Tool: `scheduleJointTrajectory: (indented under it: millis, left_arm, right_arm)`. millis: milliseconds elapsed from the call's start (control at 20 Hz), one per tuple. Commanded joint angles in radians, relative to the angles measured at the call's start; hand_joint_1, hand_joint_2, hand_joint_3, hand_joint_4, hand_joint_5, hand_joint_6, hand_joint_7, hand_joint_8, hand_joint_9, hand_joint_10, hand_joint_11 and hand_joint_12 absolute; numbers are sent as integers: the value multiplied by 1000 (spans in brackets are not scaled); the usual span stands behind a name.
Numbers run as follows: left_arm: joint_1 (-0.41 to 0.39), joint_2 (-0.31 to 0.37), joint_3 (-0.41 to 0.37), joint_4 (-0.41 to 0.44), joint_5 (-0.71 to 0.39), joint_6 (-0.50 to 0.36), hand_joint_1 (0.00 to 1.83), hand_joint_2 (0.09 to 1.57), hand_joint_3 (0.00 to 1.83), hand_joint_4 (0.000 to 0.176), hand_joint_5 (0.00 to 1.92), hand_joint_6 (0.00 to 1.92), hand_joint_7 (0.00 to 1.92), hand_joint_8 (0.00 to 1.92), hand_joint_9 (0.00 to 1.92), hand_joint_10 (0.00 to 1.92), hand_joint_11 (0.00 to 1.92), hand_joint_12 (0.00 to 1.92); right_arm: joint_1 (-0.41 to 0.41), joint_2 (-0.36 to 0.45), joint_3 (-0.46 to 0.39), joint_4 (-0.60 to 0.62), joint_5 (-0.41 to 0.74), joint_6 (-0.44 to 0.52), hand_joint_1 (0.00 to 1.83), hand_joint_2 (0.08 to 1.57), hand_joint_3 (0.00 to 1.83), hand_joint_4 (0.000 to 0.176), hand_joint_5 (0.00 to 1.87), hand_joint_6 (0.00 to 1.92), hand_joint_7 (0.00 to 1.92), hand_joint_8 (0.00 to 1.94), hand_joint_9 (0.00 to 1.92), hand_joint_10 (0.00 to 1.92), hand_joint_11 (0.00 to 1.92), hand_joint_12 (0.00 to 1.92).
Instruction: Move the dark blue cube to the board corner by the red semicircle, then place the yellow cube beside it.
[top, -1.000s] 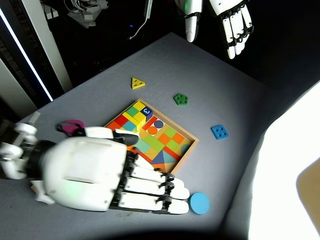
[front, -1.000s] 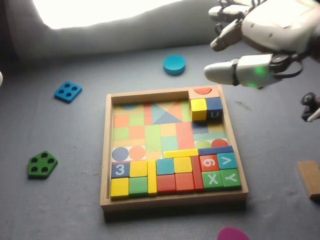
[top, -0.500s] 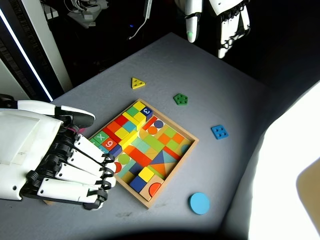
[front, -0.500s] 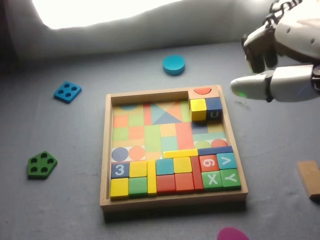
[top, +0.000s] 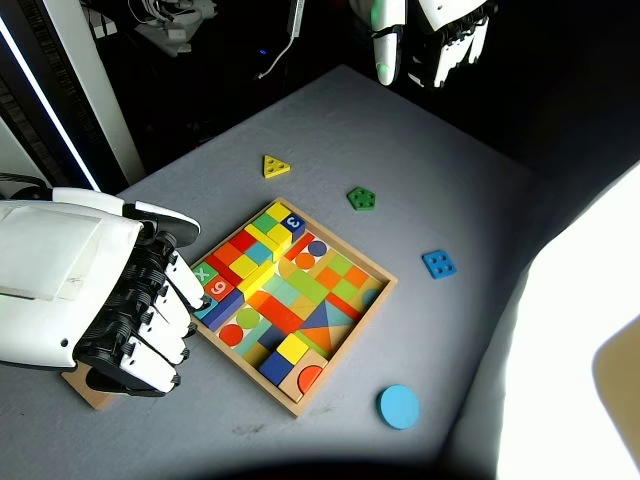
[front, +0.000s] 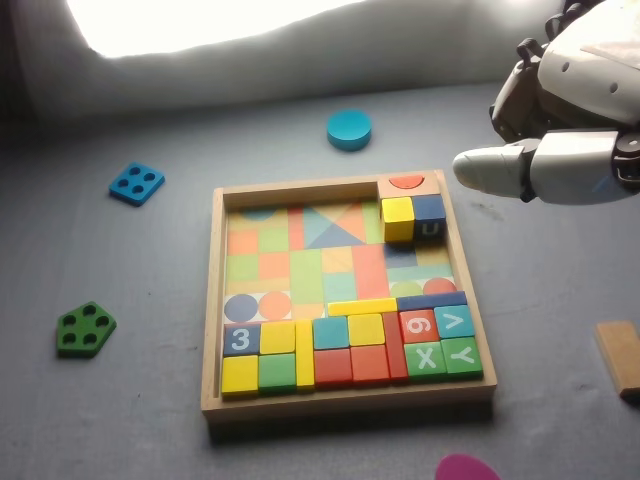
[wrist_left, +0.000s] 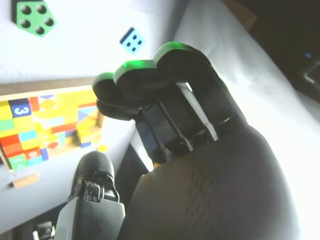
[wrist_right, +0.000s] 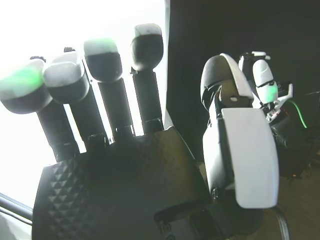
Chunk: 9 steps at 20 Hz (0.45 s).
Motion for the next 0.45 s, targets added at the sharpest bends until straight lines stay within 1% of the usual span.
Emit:
scheduleJointTrajectory:
  millis: [0, 50, 100, 150, 200, 250, 300, 400]
  left_arm:
    - [-8, 2, -4, 41, -70, 3, 0, 1273, 1, 0, 852, 1591, 1073, 1413, 1041, 1678, 790, 1901]
    - [-8, 2, -4, 41, -70, 3, 0, 1274, 2, 0, 848, 1581, 1075, 1414, 1042, 1674, 794, 1899]
    - [-8, 2, -4, 41, -70, 3, 0, 1273, 0, 0, 833, 1583, 1053, 1455, 1028, 1695, 800, 1915]
    - [-8, 2, -3, 41, -70, 3, 0, 1270, 0, 0, 820, 1599, 1033, 1454, 1008, 1688, 785, 1920]
    - [-8, 2, -3, 41, -70, 3, 0, 1271, 0, 0, 833, 1549, 1046, 1463, 1017, 1719, 793, 1921]
    - [-8, 2, -3, 41, -70, 3, 0, 1268, 0, 0, 840, 1544, 1052, 1456, 1022, 1706, 803, 1921]
    - [-8, 2, -3, 41, -70, 3, 0, 1268, 0, 0, 838, 1535, 1054, 1428, 1019, 1673, 781, 1918]
    - [-8, 2, -4, 41, -70, 3, 0, 1278, 1, 0, 829, 1570, 1034, 1434, 1003, 1688, 744, 1897]
  right_arm:
    - [18, 4, -4, -7, 115, -1, 0, 1233, 2, 0, 1111, 1511, 1262, 1497, 1185, 1874, 1122, 1921]
    - [18, 4, -4, -7, 117, -1, 0, 1236, 2, 0, 1098, 1533, 1249, 1522, 1167, 1897, 1105, 1921]
    - [19, 4, -4, -7, 117, -1, 0, 1235, 1, 0, 1099, 1524, 1255, 1517, 1174, 1887, 1103, 1921]
    - [19, 4, -4, -7, 117, -3, 0, 1236, 1, 0, 1094, 1504, 1252, 1512, 1167, 1887, 1096, 1921]
    - [19, 4, -5, -8, 117, -3, 0, 1235, 1, 0, 1077, 1482, 1237, 1500, 1151, 1887, 1072, 1921]
    - [20, 4, -5, -8, 117, -3, 0, 1237, 1, 0, 1063, 1485, 1227, 1501, 1144, 1899, 1072, 1921]
    - [21, 4, -5, -8, 117, -3, 0, 1238, 2, 0, 1059, 1484, 1229, 1501, 1144, 1900, 1069, 1921]
    - [21, 4, -6, -8, 117, -3, 0, 1238, 1, 0, 1045, 1513, 1219, 1524, 1139, 1916, 1058, 1921]
